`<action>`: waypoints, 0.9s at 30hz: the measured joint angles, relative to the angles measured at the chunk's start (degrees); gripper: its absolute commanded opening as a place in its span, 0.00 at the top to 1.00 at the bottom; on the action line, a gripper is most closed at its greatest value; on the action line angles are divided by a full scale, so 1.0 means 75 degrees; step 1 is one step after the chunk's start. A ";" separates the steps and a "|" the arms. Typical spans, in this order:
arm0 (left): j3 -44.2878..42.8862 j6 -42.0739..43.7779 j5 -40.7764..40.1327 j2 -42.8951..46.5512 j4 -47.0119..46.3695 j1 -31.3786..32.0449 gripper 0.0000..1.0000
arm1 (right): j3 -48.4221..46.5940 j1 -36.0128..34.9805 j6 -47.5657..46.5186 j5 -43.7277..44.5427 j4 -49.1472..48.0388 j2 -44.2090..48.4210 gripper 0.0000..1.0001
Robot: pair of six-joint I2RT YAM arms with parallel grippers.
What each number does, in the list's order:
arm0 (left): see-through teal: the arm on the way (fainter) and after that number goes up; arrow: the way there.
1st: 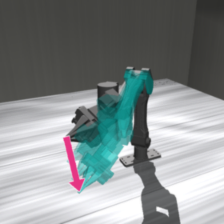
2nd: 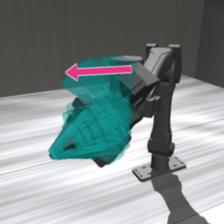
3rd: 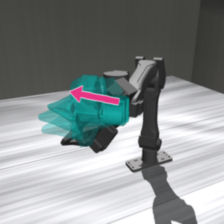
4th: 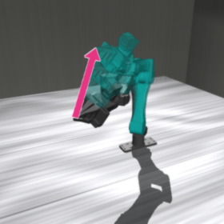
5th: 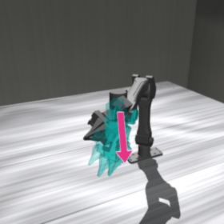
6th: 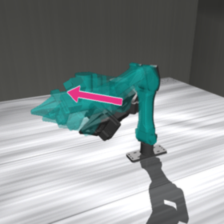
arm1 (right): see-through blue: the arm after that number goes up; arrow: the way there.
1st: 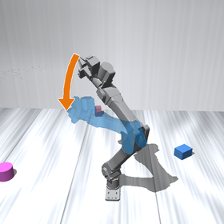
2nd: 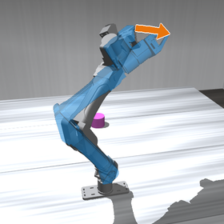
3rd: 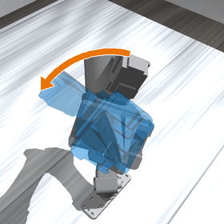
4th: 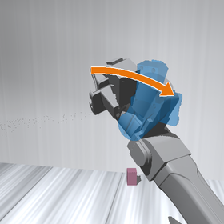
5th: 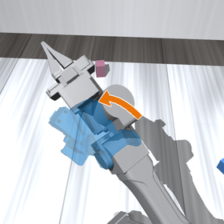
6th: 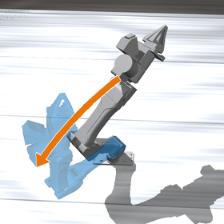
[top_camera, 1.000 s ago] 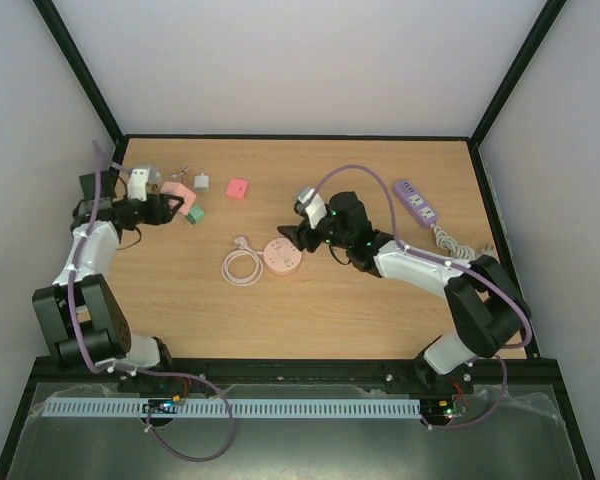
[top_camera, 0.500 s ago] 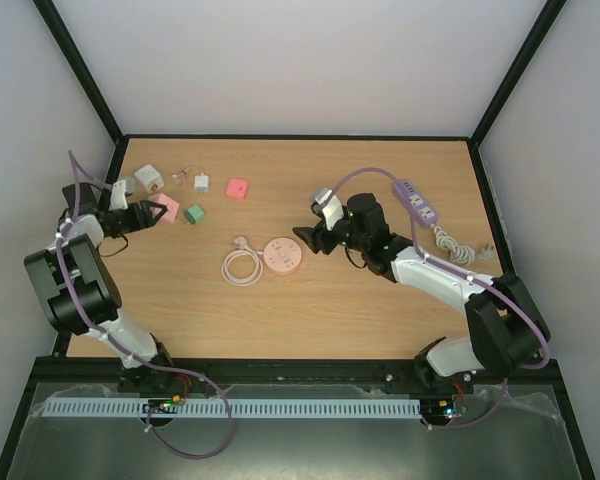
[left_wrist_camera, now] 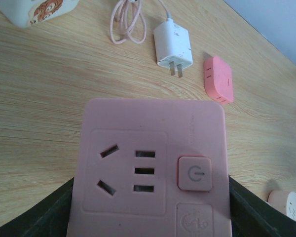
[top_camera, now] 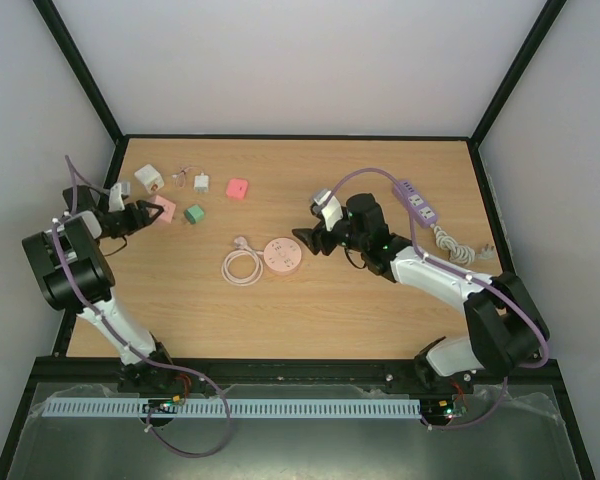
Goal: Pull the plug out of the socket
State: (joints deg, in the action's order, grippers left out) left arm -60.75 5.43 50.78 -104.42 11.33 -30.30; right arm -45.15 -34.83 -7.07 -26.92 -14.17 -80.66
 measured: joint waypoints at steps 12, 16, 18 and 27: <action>-0.0166 -0.0154 0.0149 -0.0734 -0.0015 -0.0067 0.29 | 0.0000 0.0000 -0.0003 -0.0111 0.0090 -0.0149 0.23; -0.0259 -0.0152 -0.0102 -0.0737 0.0026 -0.0134 0.17 | 0.0000 0.0000 -0.0029 -0.0198 0.0119 -0.0230 0.23; -0.0294 -0.0134 -0.0274 -0.0731 0.0017 -0.0160 0.11 | 0.0000 0.0000 -0.0029 -0.0227 0.0178 -0.0280 0.22; -0.0300 -0.0093 -0.1166 -0.0478 0.0090 -0.0291 0.09 | 0.0000 0.0000 -0.0029 -0.0391 0.0289 -0.0367 0.20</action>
State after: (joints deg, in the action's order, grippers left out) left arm -63.00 4.73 42.04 -108.01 12.01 -32.49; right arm -45.15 -34.83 -7.29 -29.85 -12.01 -83.42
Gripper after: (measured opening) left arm 0.915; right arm 0.793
